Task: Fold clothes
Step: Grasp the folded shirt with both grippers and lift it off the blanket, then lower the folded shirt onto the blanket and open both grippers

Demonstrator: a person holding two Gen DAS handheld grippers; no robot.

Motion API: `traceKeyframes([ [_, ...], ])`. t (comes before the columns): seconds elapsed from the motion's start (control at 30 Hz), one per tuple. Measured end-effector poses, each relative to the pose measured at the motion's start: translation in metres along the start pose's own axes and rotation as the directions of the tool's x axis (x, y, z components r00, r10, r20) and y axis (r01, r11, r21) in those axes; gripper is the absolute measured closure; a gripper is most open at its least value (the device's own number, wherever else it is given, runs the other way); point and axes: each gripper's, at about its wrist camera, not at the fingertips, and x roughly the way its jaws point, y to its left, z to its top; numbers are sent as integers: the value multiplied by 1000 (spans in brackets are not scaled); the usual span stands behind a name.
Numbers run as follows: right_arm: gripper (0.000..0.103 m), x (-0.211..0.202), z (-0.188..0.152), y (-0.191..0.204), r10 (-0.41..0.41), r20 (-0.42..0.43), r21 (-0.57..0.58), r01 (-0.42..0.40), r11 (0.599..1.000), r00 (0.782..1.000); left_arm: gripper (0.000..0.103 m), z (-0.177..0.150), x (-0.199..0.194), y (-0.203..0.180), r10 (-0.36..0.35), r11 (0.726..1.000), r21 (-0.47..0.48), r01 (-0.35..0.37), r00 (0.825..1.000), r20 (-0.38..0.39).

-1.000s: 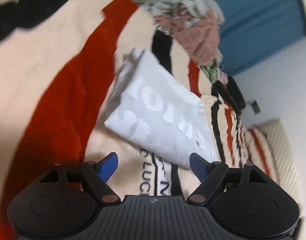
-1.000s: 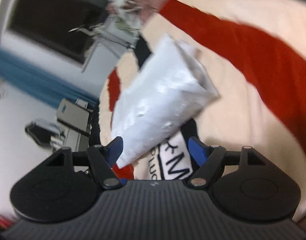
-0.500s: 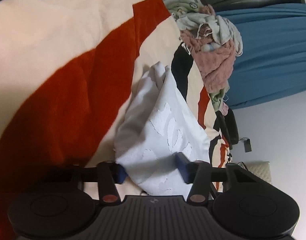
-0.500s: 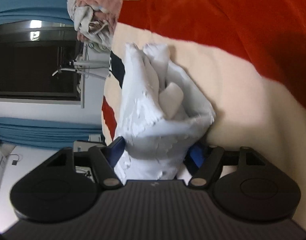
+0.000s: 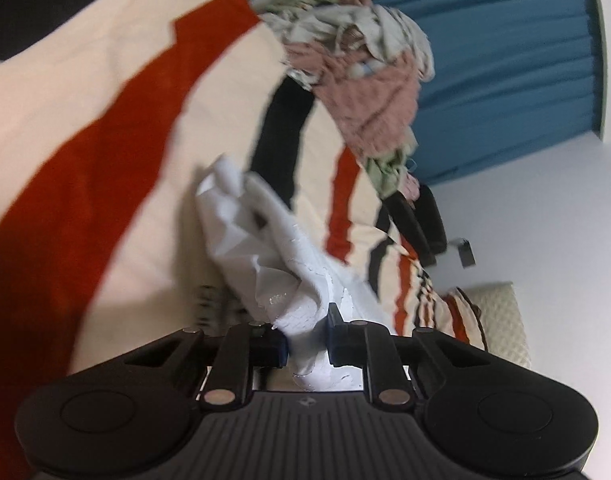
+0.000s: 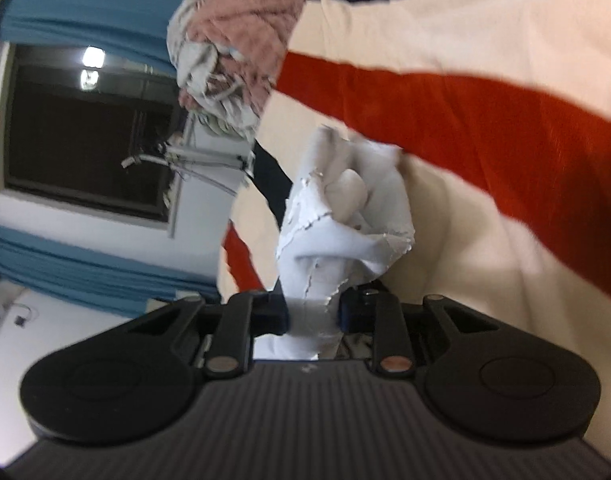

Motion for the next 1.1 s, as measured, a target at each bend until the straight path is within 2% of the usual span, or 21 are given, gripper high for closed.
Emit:
traceKeyframes([
  [0.17,77,-30,40,21,24,61,24,-25,999,998,85,8,27,-76,20,996,93,-16,999,-41],
  [0.27,77,-32,77,27,19,106,20,-22,1000,994,85,14,68,-115,47,990,134,-39,997,-54],
  [0.43,77,-11,151,37,-28,154,58,19,998,988,85,29,145,-175,88,981,178,-72,993,-81],
  [0.57,77,10,214,62,-48,228,21,44,999,973,85,60,217,-226,26,982,187,-6,994,-107],
  [0.67,77,18,257,83,-10,310,-86,39,996,951,85,75,263,-269,-31,970,238,49,996,-80],
  [0.73,77,25,280,83,27,359,-140,25,990,933,85,76,297,-286,-43,954,293,60,997,-63],
  [0.8,77,39,297,70,55,395,-189,22,982,917,84,73,336,-288,-47,940,336,62,997,-55],
  [0.87,77,50,304,43,35,409,-199,52,979,912,84,68,374,-285,-47,924,377,64,997,-54],
  [1.0,77,70,287,-38,-94,408,-57,128,990,908,85,29,414,-227,5,870,490,57,992,-124],
  [1.1,77,74,265,-82,-169,363,-1,182,983,916,85,0,422,-181,73,852,523,29,982,-173],
])
